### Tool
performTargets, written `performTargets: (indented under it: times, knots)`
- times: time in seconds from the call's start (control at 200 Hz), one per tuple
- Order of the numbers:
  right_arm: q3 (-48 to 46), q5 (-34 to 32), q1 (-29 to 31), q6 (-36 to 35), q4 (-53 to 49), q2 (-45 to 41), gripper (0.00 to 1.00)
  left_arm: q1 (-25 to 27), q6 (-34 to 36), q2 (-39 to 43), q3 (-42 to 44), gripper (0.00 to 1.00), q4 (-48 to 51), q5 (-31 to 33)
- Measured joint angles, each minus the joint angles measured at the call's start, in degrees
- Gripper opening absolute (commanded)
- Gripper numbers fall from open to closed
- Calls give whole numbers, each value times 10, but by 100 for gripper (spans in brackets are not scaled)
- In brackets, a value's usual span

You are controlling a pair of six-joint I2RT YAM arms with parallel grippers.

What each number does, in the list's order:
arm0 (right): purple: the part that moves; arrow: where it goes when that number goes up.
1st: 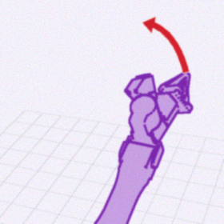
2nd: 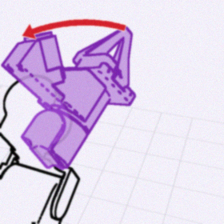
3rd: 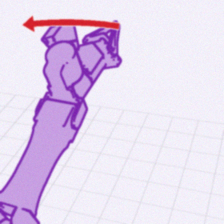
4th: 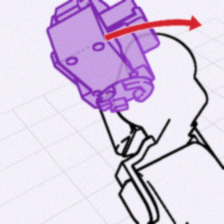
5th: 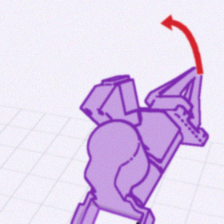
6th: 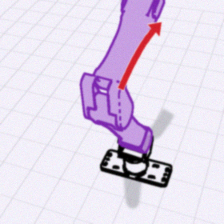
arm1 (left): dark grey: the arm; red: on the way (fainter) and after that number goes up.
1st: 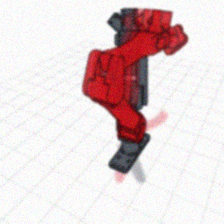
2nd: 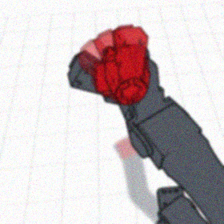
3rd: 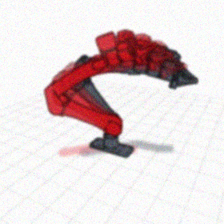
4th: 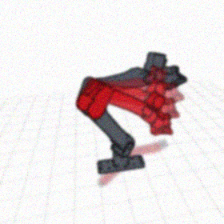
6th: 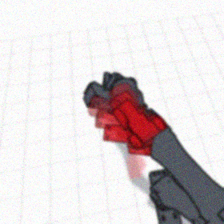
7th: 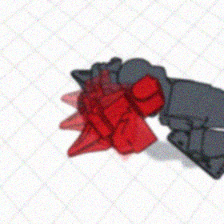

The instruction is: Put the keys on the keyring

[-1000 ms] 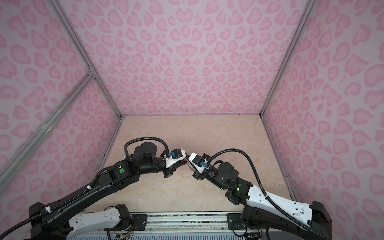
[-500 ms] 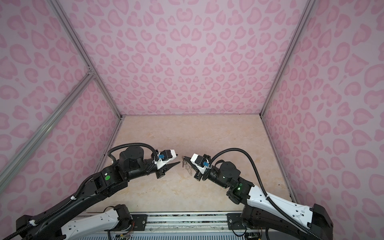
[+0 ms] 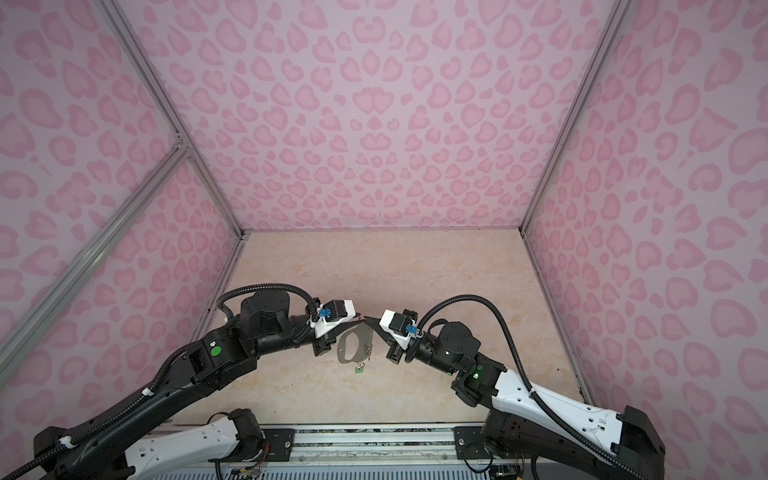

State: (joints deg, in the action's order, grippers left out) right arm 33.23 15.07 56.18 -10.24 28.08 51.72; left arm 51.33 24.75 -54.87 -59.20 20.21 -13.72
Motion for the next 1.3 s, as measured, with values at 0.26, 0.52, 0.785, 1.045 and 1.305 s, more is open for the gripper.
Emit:
performTargets:
  times: [0.26,0.52,0.785,1.045,1.305]
  knots:
    - [12,10,-1,-3,-5,10,22,-1,10,9,-2,3,15,-18]
    - [29,-31,0,-25,-71,-24,31,2,52,-38,-74,3,89,-9]
    - [42,-31,1,-49,-132,-28,24,8,99,-74,-127,3,167,16]
    - [45,-26,4,-54,-143,-13,20,8,121,-82,-142,3,194,12]
    - [45,-19,8,-56,-133,0,3,8,127,-83,-142,3,204,-2]
